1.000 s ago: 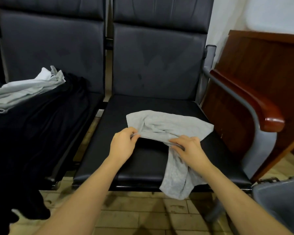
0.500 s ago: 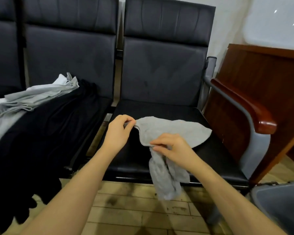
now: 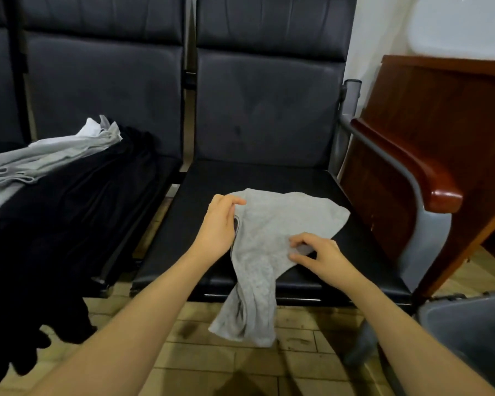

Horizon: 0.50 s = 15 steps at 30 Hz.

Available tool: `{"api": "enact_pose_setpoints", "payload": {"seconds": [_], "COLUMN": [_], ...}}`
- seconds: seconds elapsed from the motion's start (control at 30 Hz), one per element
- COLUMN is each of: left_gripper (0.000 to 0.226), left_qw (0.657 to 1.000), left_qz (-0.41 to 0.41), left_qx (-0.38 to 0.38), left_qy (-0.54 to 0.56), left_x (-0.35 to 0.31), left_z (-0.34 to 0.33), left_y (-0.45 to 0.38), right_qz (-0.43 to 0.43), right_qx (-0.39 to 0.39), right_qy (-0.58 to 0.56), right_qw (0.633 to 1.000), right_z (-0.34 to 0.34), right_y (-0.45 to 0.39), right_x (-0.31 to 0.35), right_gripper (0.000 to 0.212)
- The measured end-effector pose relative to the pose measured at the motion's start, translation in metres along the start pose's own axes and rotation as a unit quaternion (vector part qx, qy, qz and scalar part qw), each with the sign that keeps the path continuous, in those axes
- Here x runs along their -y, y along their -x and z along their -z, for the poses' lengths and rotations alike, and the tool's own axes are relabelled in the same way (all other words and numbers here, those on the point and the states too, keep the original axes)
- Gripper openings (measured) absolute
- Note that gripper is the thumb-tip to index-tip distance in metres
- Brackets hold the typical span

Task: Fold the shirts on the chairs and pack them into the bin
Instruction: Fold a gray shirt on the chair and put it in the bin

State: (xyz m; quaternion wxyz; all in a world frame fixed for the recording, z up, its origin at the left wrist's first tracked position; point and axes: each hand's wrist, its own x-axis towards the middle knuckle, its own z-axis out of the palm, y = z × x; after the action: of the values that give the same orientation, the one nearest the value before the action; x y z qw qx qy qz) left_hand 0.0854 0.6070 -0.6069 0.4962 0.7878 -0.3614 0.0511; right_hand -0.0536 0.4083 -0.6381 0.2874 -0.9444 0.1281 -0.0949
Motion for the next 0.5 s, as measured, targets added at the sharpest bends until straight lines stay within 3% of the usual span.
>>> {"api": "enact_pose_setpoints", "payload": {"seconds": [0.07,0.17,0.27,0.4,0.5], "left_gripper": [0.026,0.023,0.045,0.063,0.039], "left_qw": [1.0,0.987,0.959,0.957,0.967], "left_qz": [0.002,-0.037,-0.075,-0.1,-0.115], "left_qx": [0.028,0.099,0.177,0.148,0.118], "left_qy": [-0.011,-0.124,-0.207,-0.229,-0.194], "left_x": [-0.006,-0.013,-0.018,-0.016,-0.019], "left_z": [-0.009,-0.026,-0.044,-0.058,-0.064], "left_y": [-0.001,0.001,0.016,0.031,0.032], "right_qz": [0.011,0.028,0.025,0.038,0.041], "right_qx": [-0.004,-0.021,-0.062,-0.113,-0.13], "right_qy": [-0.003,-0.004,-0.099,-0.135,-0.105], "right_qw": [1.0,0.999,0.993,0.984,0.985], "right_z": [0.0,-0.002,0.004,0.018,0.018], "right_y": [-0.001,-0.004,-0.005,-0.003,-0.002], "right_x": [0.0,-0.002,0.0,0.002,-0.002], "right_gripper": [0.015,0.003,0.006,0.008,0.008]}}
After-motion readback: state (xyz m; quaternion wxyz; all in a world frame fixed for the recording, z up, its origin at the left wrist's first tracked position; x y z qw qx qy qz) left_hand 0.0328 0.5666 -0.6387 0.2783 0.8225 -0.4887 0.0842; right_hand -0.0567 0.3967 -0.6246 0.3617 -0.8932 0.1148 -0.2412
